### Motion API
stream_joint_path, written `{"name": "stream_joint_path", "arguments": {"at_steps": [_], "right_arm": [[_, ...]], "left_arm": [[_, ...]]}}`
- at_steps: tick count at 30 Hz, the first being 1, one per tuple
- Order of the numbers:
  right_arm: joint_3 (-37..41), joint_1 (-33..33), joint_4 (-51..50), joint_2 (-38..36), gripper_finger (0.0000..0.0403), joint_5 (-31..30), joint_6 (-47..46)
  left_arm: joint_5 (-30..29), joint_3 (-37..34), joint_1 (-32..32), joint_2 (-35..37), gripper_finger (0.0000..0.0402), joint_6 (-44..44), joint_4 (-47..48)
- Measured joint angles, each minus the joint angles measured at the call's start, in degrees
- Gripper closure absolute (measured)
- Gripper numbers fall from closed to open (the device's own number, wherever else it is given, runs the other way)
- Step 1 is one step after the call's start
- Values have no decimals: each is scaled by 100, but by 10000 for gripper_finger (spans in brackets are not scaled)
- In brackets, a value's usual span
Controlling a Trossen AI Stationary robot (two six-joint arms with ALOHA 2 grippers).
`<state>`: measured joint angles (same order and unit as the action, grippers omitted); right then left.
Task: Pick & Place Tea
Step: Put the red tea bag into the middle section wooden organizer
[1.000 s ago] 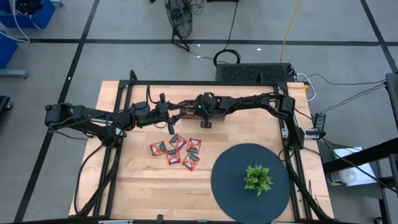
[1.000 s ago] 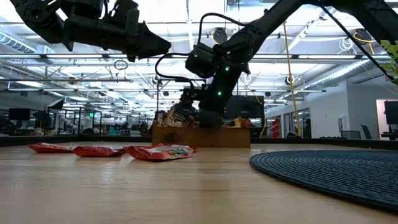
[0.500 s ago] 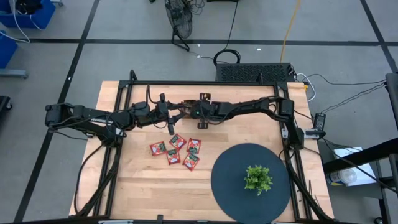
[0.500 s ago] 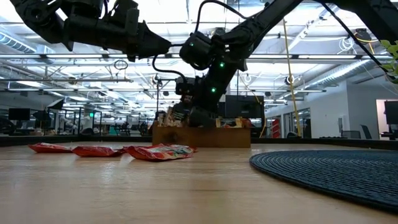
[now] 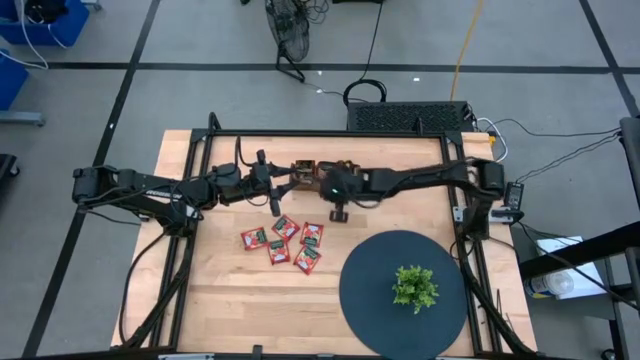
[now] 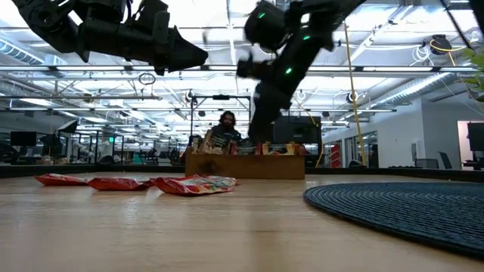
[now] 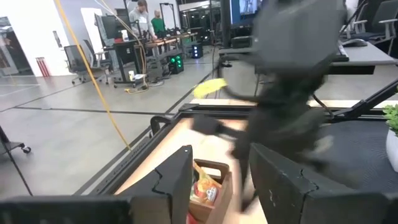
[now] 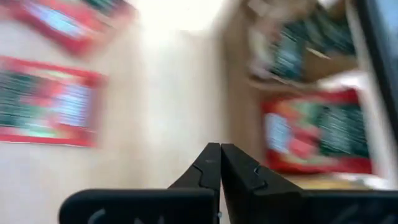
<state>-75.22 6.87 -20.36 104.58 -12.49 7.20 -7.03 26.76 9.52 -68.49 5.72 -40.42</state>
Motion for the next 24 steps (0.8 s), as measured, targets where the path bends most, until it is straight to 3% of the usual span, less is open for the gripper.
{"name": "stream_joint_path", "arguments": {"at_steps": [3,7,10,12,17,24], "right_arm": [[903,-209,1165,-554,403,738,-57],[2342,-497,3617,-1122,403,1540,-296],[3384,-679,5818,-1199,401,1573,-572],[3725,-755,6604,-1078,388,1576,-530],[3537,-882,6093,-761,309,1565,-571],[2295,-768,4546,-88,219,1561,-155]], "left_arm": [[-4,0,0,0,245,0,0],[-2,0,0,0,241,0,0],[13,0,-2,0,235,-2,-2],[56,0,0,0,230,-2,-12],[77,0,-2,0,221,-2,-36],[131,0,-2,0,226,-104,-14]]}}
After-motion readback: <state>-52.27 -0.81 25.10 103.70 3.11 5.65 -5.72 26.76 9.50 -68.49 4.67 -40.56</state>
